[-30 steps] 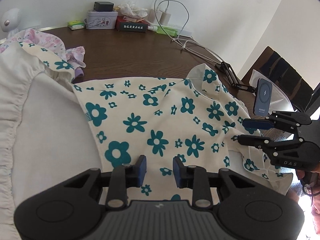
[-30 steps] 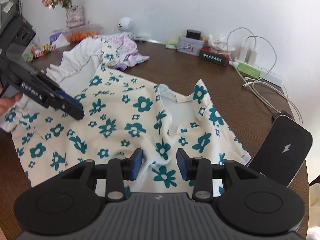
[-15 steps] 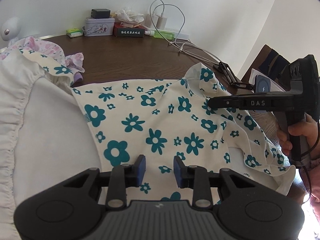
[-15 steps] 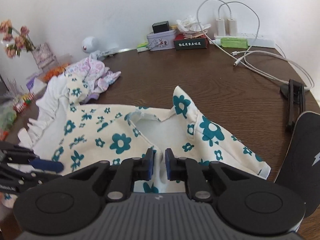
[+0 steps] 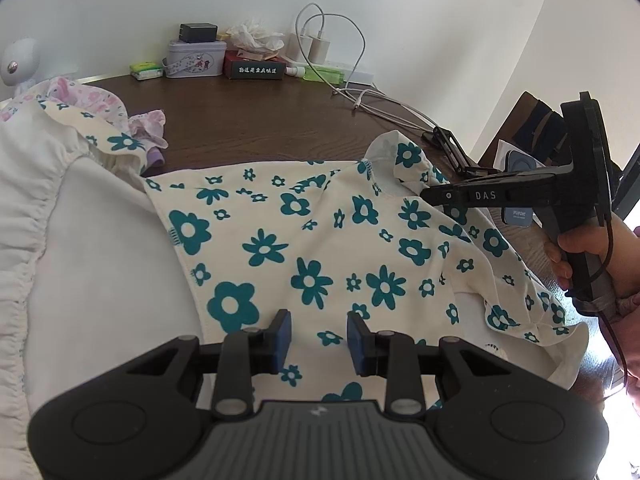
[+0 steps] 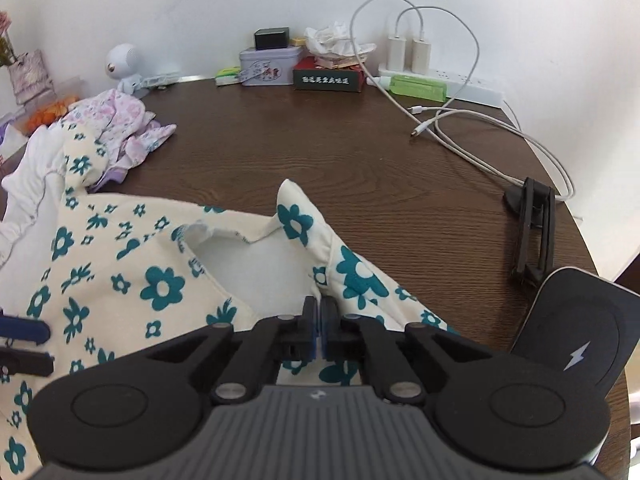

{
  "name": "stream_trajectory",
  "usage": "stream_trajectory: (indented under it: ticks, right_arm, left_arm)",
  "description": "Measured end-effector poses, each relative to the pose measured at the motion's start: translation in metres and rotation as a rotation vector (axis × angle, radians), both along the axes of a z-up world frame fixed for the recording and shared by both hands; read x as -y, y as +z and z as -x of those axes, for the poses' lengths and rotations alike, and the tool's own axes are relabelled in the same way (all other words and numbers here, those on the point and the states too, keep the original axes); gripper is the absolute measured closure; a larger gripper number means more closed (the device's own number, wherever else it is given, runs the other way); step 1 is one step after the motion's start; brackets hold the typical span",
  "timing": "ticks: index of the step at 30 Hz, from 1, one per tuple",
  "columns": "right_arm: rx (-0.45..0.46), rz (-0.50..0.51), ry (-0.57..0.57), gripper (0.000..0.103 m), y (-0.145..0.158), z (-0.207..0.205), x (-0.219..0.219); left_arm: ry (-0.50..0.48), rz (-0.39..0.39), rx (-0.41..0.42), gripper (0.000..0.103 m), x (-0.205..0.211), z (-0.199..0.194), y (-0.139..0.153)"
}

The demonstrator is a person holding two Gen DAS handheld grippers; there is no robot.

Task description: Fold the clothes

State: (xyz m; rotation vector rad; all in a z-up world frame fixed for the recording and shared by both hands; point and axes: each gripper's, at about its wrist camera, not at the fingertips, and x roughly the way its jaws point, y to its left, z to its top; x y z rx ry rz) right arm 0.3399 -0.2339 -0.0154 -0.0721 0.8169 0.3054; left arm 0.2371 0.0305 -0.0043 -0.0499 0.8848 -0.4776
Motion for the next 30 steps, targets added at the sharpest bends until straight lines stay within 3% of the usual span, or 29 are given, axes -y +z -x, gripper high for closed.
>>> stream_trajectory:
  ticks: [6, 12, 14, 15, 16, 18, 21, 26, 27, 28, 29, 30]
  right_arm:
    - [0.005, -0.121, -0.046, 0.101, 0.000, -0.004, 0.021]
    - [0.044, -0.126, -0.037, 0.100, 0.009, 0.002, 0.025]
    - [0.041, -0.155, -0.008, 0.088, 0.016, 0.010, 0.024]
    - [0.059, -0.175, 0.000, 0.067, 0.023, 0.019, 0.026]
    - [0.085, -0.187, 0.016, 0.054, 0.032, 0.030, 0.028]
    - [0.108, -0.190, 0.082, 0.054, 0.047, 0.056, 0.031]
    - [0.059, -0.133, 0.211, 0.054, 0.055, 0.104, 0.027]
    - [-0.024, 0.006, 0.315, 0.053, 0.027, 0.154, 0.011]
    - [-0.036, 0.022, 0.315, 0.058, 0.020, 0.158, 0.009]
    - [-0.034, 0.040, 0.301, 0.079, 0.016, 0.159, 0.010]
    - [-0.032, 0.059, 0.288, 0.093, 0.011, 0.160, 0.010]
    - [-0.029, 0.069, 0.271, 0.098, 0.008, 0.161, 0.012]
  left_arm:
    - [0.002, 0.006, 0.005, 0.074, -0.001, 0.002, 0.000]
    - [0.002, 0.003, 0.013, 0.074, 0.000, 0.003, -0.001]
    - [0.005, 0.005, 0.017, 0.074, 0.000, 0.003, -0.001]
    - [0.006, 0.007, 0.017, 0.074, -0.001, 0.003, -0.001]
    - [0.007, 0.008, 0.017, 0.074, -0.001, 0.003, -0.001]
    - [0.006, 0.009, 0.018, 0.074, -0.001, 0.003, -0.001]
    - [0.002, 0.005, 0.019, 0.074, 0.000, 0.003, 0.000]
    - [-0.005, 0.004, 0.025, 0.070, 0.001, 0.005, 0.000]
    - [-0.005, 0.000, 0.028, 0.070, 0.002, 0.005, -0.001]
    - [-0.005, -0.003, 0.030, 0.070, 0.002, 0.006, -0.001]
    - [-0.005, -0.005, 0.031, 0.070, 0.002, 0.006, -0.001]
    - [-0.005, -0.006, 0.032, 0.070, 0.002, 0.006, -0.001]
